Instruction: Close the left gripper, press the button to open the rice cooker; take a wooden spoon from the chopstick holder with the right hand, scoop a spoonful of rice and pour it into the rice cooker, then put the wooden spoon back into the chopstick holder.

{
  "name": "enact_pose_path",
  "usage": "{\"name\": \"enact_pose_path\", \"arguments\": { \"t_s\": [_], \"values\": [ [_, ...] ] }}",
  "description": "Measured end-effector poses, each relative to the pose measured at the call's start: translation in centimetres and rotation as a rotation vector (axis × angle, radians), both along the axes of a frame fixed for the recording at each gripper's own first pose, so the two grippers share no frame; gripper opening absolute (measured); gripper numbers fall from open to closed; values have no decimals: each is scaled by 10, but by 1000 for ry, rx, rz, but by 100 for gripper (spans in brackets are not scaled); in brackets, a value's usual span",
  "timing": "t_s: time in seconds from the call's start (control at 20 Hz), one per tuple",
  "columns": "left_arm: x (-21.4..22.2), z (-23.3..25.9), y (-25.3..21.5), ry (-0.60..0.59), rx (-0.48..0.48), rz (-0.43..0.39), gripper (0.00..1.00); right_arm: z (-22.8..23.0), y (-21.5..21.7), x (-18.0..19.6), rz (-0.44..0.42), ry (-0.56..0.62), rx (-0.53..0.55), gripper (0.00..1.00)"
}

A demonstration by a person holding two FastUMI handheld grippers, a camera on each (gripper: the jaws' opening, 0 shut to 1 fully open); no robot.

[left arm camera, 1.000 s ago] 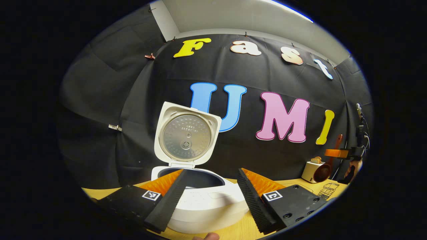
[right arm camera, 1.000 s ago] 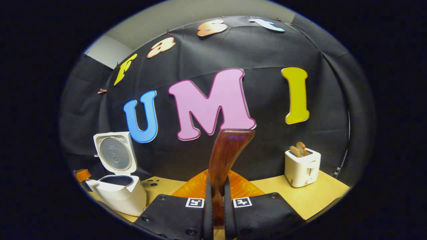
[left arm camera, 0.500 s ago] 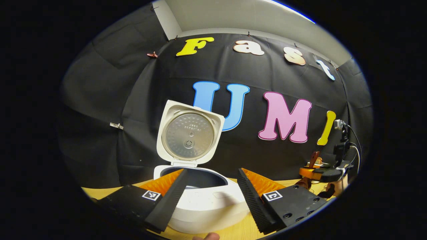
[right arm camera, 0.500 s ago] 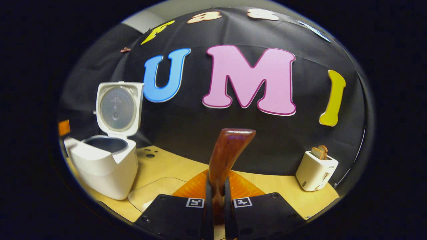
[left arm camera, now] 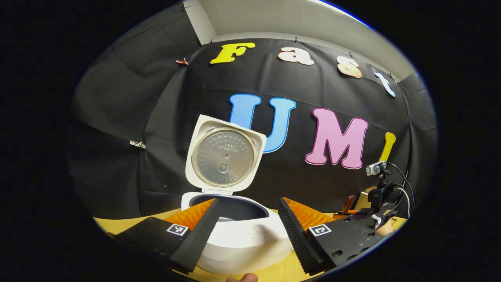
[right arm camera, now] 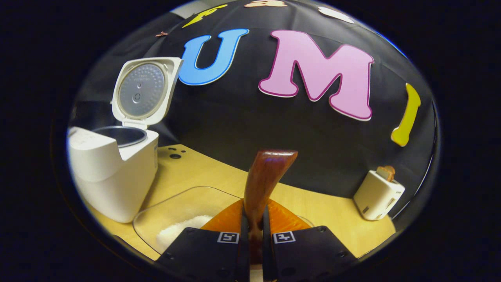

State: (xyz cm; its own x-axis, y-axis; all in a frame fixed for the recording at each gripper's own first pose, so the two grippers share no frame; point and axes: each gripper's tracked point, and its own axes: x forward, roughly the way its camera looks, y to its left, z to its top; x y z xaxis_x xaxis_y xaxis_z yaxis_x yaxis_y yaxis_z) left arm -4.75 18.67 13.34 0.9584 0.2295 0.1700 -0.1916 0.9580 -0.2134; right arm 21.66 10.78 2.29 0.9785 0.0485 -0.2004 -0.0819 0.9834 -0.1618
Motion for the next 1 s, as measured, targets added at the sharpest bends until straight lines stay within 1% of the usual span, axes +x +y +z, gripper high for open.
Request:
{"name": "enact_pose_path", "arguments": {
  "t_s": [0.15, 0.25, 0.45, 0.5, 0.6, 0.75, 1.0],
  "values": [
    [-1, 0, 3, 0, -1, 7, 95, -2, 8, 5, 5, 28, 139, 17],
    [-2, 1, 7, -1, -1, 19, 95, -2, 3, 7, -7, 48, 252, 17],
    [-5, 2, 12, -9, -8, 28, 95, 2, -20, 7, -38, 84, 551, 17],
    [-4, 0, 12, -8, -8, 31, 95, 3, -25, 7, -43, 89, 608, 17],
    [-4, 0, 14, -5, -7, 35, 96, 6, -40, 7, -56, 81, 666, 17],
    [-5, 0, 17, -5, -6, 40, 95, 18, -51, 3, -79, 52, 739, 17],
    [-10, 1, 23, -11, 2, 57, 95, 37, -55, 4, -83, 50, 961, 16]
  ]
}}
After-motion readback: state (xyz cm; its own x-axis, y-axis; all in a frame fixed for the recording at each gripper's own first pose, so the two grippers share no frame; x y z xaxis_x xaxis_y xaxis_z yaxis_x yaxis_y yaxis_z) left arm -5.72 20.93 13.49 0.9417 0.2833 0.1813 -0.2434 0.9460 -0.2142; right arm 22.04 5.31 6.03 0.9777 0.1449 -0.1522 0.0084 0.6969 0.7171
